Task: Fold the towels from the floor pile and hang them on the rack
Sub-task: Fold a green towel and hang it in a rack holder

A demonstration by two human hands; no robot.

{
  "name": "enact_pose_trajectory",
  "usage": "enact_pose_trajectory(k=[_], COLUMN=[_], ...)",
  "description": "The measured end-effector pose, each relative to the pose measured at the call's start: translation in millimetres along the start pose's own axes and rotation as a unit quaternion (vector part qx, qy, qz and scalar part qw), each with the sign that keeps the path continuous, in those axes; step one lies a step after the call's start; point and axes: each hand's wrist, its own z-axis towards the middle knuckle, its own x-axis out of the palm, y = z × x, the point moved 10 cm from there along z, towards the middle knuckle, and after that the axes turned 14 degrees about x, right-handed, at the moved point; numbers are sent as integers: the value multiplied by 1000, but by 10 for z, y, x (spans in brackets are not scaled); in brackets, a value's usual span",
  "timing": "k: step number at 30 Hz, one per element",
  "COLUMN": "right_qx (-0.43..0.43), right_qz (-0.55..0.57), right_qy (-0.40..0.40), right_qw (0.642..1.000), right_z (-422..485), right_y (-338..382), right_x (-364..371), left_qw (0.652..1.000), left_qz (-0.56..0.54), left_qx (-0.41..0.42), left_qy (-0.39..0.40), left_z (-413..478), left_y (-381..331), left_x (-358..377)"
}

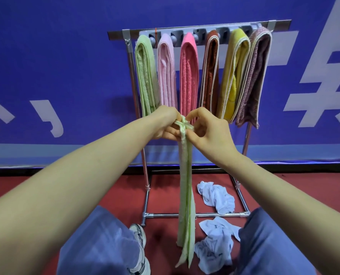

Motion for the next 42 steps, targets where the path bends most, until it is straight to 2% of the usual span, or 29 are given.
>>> enact_pose_trajectory(k=[3,14,19,26,31,38,42], right_qx=[-27,-119,-113,-70,-85,-85,-75], right_qz=[-26,-148,-133,-146,-119,-124,-116], right_qy=[33,75,84,30,55,79,52], right_qw=[999,979,981,986,988,985,989], right_z=[-13,-109,-114,-60,-73,-77,-3], right_y=[42,119,112,59,67,-17,-12], right_x=[71,198,255,267,289,267,132], left_qw=[1000,1000,1000,999,999,997,997], left_qz=[4,18,10,-11,-7,55,64], left_qx=[3,-11,-20,-24,-30,-44,-42], left_qy=[-7,3,-4,-23,-25,-13,-9], left_z=[11,44,22,-43,-47,-76,-105], left_y=[19,142,186,194,264,332,231], left_x=[9,16,-14,-22,-56,-97,-145])
